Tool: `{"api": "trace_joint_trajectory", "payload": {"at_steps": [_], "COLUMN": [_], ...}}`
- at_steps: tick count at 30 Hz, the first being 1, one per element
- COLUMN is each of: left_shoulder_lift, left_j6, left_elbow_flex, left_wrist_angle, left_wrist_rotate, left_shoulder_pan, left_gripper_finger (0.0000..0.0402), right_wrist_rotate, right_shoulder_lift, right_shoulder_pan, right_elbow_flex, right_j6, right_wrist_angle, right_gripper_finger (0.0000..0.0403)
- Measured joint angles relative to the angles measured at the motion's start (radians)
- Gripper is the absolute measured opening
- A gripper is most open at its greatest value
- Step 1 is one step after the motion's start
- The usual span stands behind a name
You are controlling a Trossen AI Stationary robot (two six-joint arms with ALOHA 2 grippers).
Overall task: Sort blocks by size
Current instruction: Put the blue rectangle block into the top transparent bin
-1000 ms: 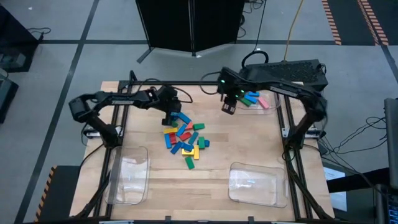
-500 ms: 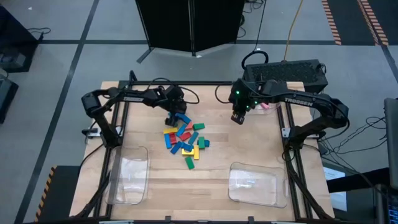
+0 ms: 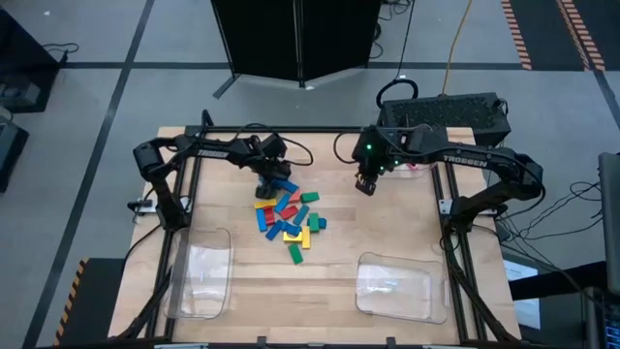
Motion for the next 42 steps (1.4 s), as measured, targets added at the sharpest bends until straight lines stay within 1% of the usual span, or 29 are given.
{"api": "trace_joint_trajectory", "payload": {"at_steps": [3,6,8,10,16,18,21,23,29,32,35,40,42], "left_shoulder_lift": [0.001,0.000,0.002,0.002,-0.001,-0.012,-0.041,-0.065,-0.141,-0.172,-0.193,-0.203,-0.203], "left_j6": [-0.030,-0.092,-0.142,-0.159,-0.186,-0.194,-0.202,-0.203,-0.213,-0.213,-0.203,-0.109,-0.083], "left_elbow_flex": [0.000,0.000,0.000,0.000,-0.001,-0.002,-0.002,-0.002,-0.002,-0.002,-0.002,-0.002,-0.002], "left_wrist_angle": [0.008,0.023,0.038,0.041,0.057,0.057,0.060,0.069,0.150,0.210,0.273,0.328,0.331], "left_wrist_rotate": [-0.007,-0.014,-0.020,-0.021,-0.037,-0.083,-0.196,-0.241,-0.252,-0.262,-0.334,-0.538,-0.600], "left_shoulder_pan": [0.000,0.001,0.002,0.001,-0.014,-0.032,-0.068,-0.092,-0.161,-0.208,-0.265,-0.356,-0.382], "left_gripper_finger": [0.0143,0.0123,0.0122,0.0124,0.0125,0.0125,0.0125,0.0125,0.0125,0.0125,0.0125,0.0125,0.0125], "right_wrist_rotate": [0.003,0.007,0.007,0.007,0.003,0.004,0.002,0.000,-0.001,-0.001,-0.001,0.000,-0.001], "right_shoulder_lift": [0.000,0.000,0.000,0.000,-0.004,-0.005,-0.005,-0.005,-0.005,-0.005,-0.005,-0.004,-0.005], "right_shoulder_pan": [0.005,0.018,0.030,0.042,0.066,0.066,0.065,0.068,0.080,0.090,0.093,0.091,0.091], "right_elbow_flex": [0.000,0.000,0.000,-0.001,-0.090,-0.132,-0.193,-0.219,-0.245,-0.256,-0.267,-0.298,-0.314], "right_j6": [-0.004,-0.032,-0.031,-0.019,0.060,0.110,0.212,0.248,0.311,0.365,0.416,0.486,0.505], "right_wrist_angle": [0.018,0.046,0.062,0.081,0.224,0.289,0.399,0.476,0.584,0.610,0.658,0.751,0.807], "right_gripper_finger": [0.0121,0.0122,0.0125,0.0127,0.0127,0.0128,0.0128,0.0128,0.0128,0.0128,0.0128,0.0128,0.0128]}}
